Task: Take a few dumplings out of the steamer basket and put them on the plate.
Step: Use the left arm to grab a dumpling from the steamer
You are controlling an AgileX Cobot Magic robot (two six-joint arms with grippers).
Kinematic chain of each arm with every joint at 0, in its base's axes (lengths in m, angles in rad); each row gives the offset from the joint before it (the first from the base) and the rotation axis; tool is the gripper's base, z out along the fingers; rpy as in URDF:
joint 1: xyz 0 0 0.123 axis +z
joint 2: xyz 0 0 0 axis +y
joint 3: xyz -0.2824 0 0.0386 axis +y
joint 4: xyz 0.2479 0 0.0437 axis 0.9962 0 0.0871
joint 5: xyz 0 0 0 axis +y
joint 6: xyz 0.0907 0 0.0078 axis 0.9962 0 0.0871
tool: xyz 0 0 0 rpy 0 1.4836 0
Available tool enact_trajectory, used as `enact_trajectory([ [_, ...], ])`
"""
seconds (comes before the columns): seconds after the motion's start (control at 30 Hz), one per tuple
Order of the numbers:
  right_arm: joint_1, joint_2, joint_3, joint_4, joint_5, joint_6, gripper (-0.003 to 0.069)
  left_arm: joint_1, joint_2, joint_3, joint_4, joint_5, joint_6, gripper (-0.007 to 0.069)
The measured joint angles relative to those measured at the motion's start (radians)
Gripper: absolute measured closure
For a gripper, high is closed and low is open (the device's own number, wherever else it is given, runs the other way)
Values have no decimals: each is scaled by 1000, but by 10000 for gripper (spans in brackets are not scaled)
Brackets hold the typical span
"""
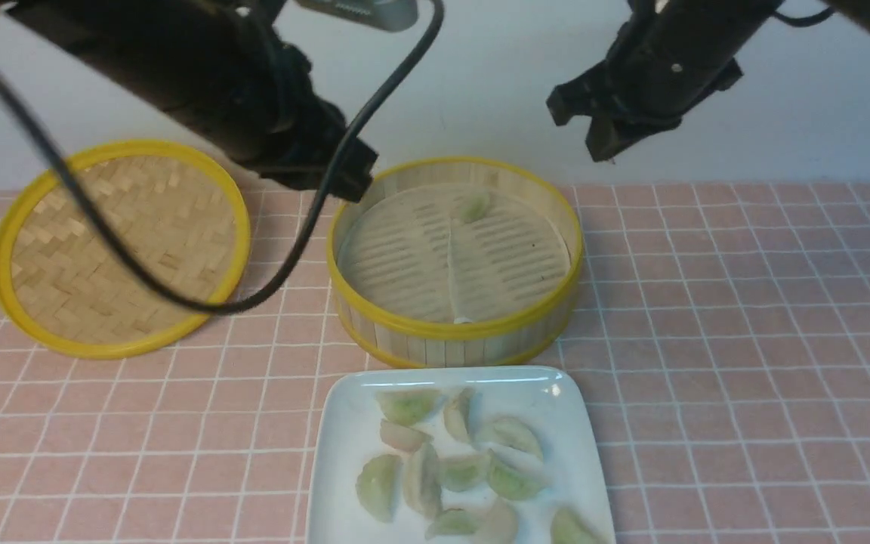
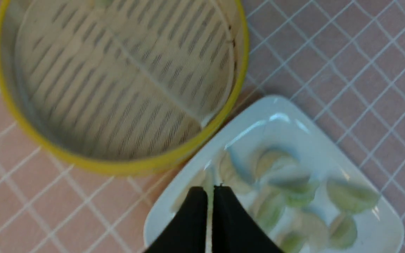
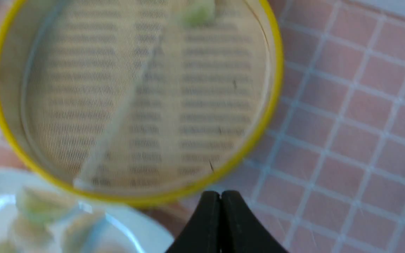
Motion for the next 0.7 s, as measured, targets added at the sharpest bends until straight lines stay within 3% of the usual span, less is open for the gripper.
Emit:
enact_trajectory([
  [0.23, -1, -338, 310, -36, 0, -1, 673, -9, 453, -497, -29, 102, 8, 617],
  [0.47, -1, -591, 413, -73, 6, 47, 673, -13, 735, -864, -23, 107, 49, 603],
  [0.57, -1, -656, 415, -73, 8, 72, 673, -13, 804, -923, -18, 50, 57, 570],
  [0.7, -1, -727, 415, -73, 11, 93, 673, -13, 881, -935, 3, -52, 95, 449],
])
